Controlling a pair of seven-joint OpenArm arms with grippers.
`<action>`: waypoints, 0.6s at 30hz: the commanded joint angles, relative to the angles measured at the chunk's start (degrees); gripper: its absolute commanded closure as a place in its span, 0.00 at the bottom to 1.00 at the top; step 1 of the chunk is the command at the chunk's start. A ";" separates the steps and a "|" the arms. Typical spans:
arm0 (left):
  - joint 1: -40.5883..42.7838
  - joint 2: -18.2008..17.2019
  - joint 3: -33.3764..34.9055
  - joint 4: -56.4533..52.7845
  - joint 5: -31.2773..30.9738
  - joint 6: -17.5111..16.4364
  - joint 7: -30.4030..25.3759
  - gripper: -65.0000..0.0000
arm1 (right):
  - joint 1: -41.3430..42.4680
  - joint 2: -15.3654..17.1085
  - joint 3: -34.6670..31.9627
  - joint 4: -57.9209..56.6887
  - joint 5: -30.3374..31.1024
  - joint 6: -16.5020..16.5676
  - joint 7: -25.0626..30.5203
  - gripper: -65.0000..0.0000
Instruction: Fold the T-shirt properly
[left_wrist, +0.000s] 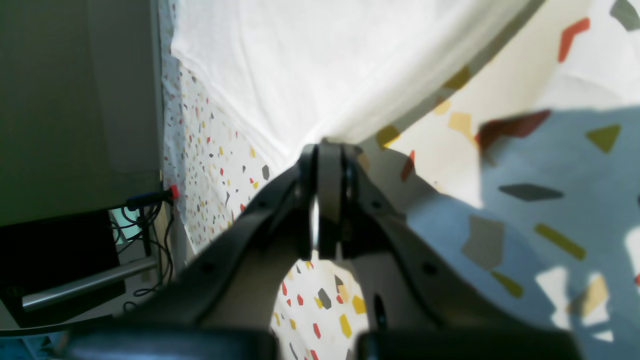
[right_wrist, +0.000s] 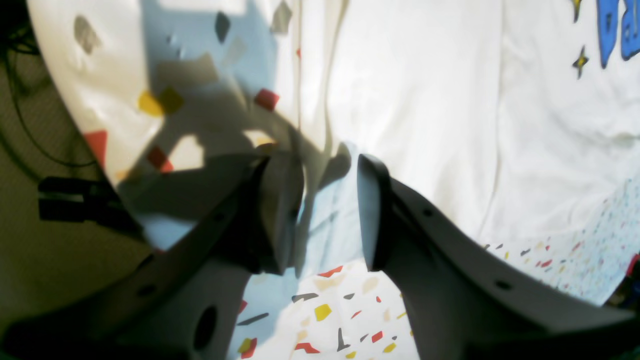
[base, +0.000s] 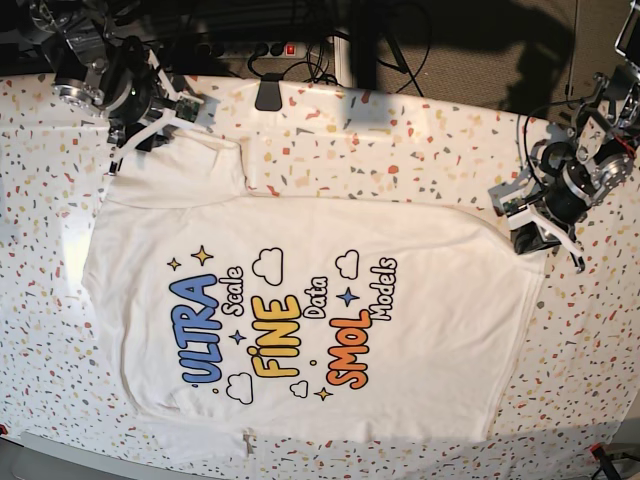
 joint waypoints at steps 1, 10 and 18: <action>-1.11 -0.98 -0.52 0.63 -0.39 1.05 -0.44 1.00 | 0.00 0.09 -0.35 0.68 0.07 0.28 0.09 0.65; -1.14 -0.98 -0.52 0.63 -0.39 1.05 -0.44 1.00 | -0.02 -2.97 -3.72 -0.20 -6.19 -1.22 0.15 0.65; -1.11 -0.98 -0.52 0.63 -0.39 1.07 -0.44 1.00 | 0.02 -2.95 -3.72 -0.20 -6.19 -8.55 -3.54 0.65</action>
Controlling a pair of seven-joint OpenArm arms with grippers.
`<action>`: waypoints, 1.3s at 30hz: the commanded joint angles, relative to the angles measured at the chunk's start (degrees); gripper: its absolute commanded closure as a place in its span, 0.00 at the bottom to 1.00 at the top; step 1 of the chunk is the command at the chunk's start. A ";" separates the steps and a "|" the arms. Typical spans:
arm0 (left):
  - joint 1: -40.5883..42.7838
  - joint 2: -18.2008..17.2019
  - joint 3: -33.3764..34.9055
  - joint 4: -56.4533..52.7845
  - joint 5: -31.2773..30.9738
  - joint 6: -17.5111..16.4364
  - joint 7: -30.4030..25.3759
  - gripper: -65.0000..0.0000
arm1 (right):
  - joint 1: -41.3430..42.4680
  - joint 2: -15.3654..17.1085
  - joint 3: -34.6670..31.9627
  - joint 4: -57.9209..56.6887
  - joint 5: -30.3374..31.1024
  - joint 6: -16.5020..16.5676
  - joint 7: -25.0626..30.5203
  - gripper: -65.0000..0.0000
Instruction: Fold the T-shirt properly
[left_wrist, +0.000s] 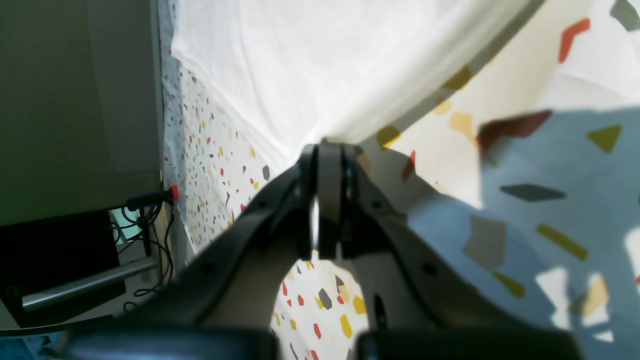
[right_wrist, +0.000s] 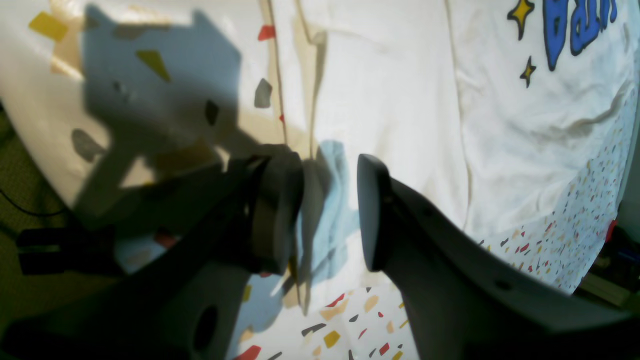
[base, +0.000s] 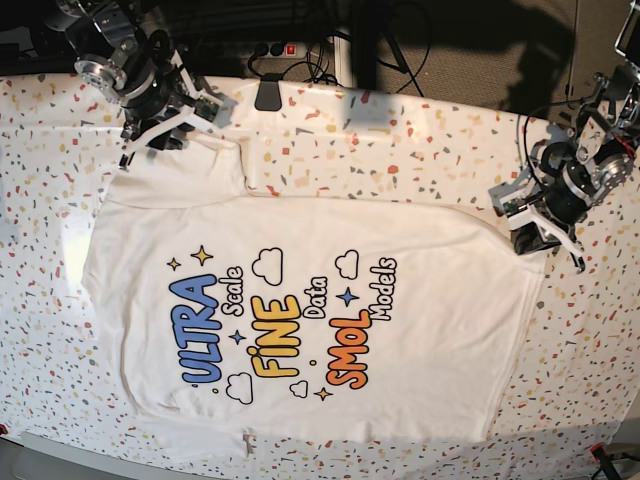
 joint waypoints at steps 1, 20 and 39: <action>-1.11 -0.98 -0.55 0.63 -0.39 1.07 -0.46 1.00 | 0.04 0.63 0.31 0.31 -0.39 -0.70 -0.37 0.65; -1.09 -1.01 -0.55 0.63 -0.39 1.05 -0.44 1.00 | 0.02 0.66 0.31 4.28 11.50 3.45 -4.13 0.65; -1.09 -1.01 -0.55 0.63 -0.39 1.05 -0.42 1.00 | -5.97 0.66 5.86 19.21 12.52 3.32 -16.11 0.41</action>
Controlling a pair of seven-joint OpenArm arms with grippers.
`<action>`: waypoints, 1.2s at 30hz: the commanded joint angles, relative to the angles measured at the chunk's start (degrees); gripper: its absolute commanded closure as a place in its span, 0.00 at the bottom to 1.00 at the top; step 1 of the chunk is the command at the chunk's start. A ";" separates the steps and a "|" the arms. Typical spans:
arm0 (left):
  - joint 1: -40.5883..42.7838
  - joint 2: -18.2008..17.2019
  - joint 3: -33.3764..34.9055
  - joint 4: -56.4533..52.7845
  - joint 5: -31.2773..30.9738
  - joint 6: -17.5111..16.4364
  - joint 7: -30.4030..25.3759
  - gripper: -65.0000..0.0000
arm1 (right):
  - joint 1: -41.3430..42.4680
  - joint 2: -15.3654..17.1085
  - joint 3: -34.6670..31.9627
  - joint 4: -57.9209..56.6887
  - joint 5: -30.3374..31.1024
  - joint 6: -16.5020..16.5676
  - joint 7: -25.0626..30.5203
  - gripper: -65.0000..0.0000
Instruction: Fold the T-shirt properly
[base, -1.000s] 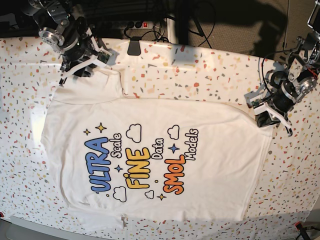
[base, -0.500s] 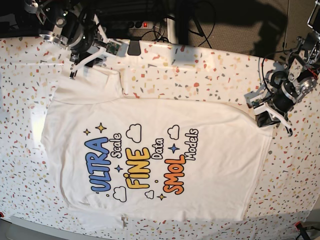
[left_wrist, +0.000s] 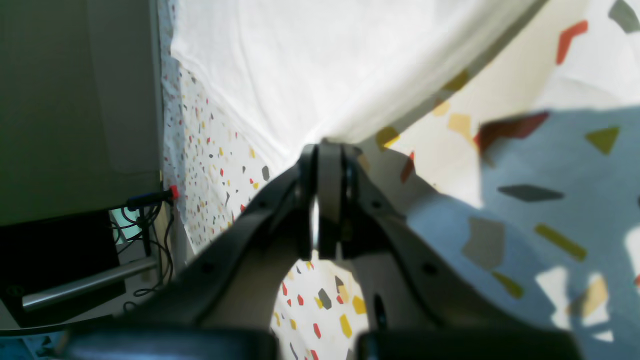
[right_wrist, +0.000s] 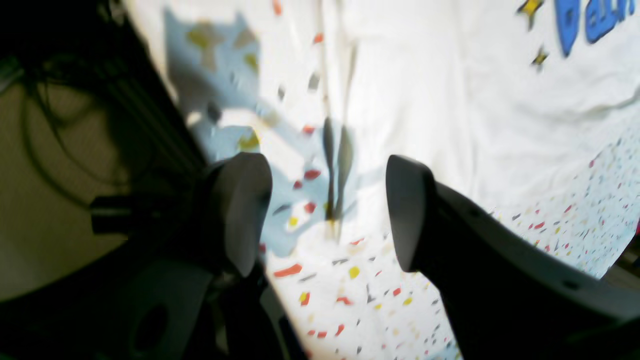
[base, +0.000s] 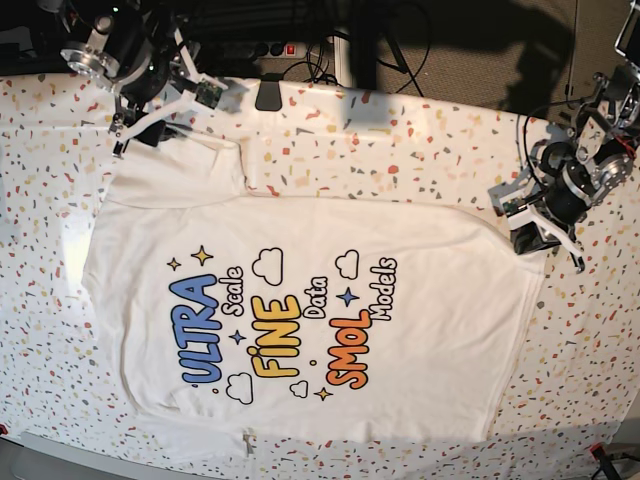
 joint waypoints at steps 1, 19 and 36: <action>-1.11 -1.01 -0.55 0.63 -0.37 1.05 -0.44 1.00 | 0.02 0.66 0.70 0.68 -1.73 -0.85 2.01 0.41; -1.11 -0.98 -0.55 0.63 -0.37 1.05 -0.63 1.00 | 6.60 0.35 0.74 -15.23 0.70 -4.24 7.67 0.41; -1.11 -0.98 -0.55 0.63 -0.37 1.07 -0.66 1.00 | 8.72 0.02 0.66 -21.90 0.59 -4.28 10.88 0.57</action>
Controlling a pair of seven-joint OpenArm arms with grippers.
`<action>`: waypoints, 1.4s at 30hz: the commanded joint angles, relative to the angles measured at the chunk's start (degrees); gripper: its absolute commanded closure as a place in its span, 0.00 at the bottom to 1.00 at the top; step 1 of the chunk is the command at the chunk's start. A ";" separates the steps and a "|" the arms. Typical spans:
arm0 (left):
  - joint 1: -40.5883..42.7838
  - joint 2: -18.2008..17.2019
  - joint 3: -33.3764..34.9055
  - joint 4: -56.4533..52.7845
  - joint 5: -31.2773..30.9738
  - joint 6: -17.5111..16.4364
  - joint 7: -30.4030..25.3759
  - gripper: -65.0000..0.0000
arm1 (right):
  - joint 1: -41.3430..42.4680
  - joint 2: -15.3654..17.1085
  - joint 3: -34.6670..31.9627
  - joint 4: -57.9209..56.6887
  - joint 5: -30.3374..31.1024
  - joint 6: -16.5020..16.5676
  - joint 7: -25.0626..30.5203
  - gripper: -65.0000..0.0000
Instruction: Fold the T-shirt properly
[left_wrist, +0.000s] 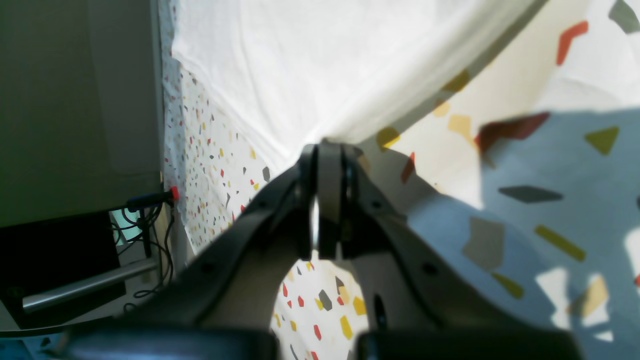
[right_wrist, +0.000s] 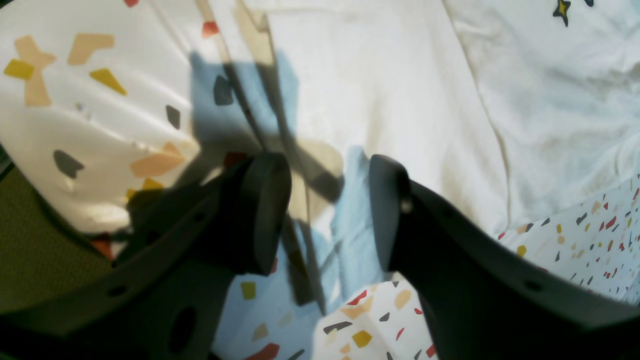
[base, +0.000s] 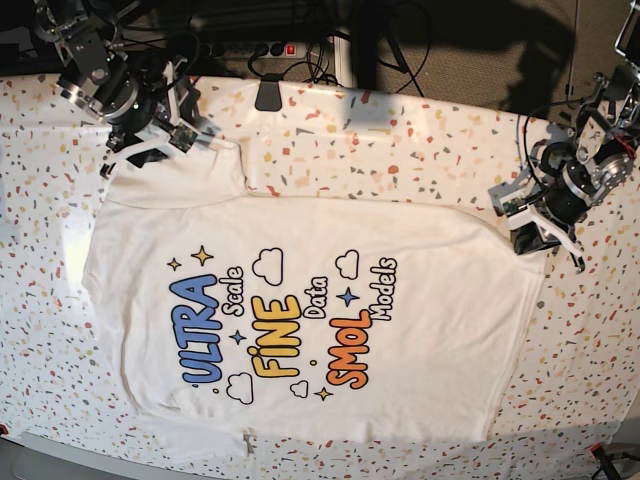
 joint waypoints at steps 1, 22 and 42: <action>-1.11 -0.98 -0.55 0.63 -0.39 1.07 -0.48 1.00 | 0.31 0.50 0.13 -1.09 -1.95 -1.36 -1.68 0.57; -1.11 -1.01 -0.55 0.63 -0.39 1.05 -0.48 1.00 | 0.31 0.50 0.13 -0.68 -5.07 -15.08 -1.73 1.00; -1.11 -0.98 -0.55 0.63 -0.39 1.05 -0.48 1.00 | 0.22 0.50 0.13 10.45 -8.15 -20.57 -6.23 1.00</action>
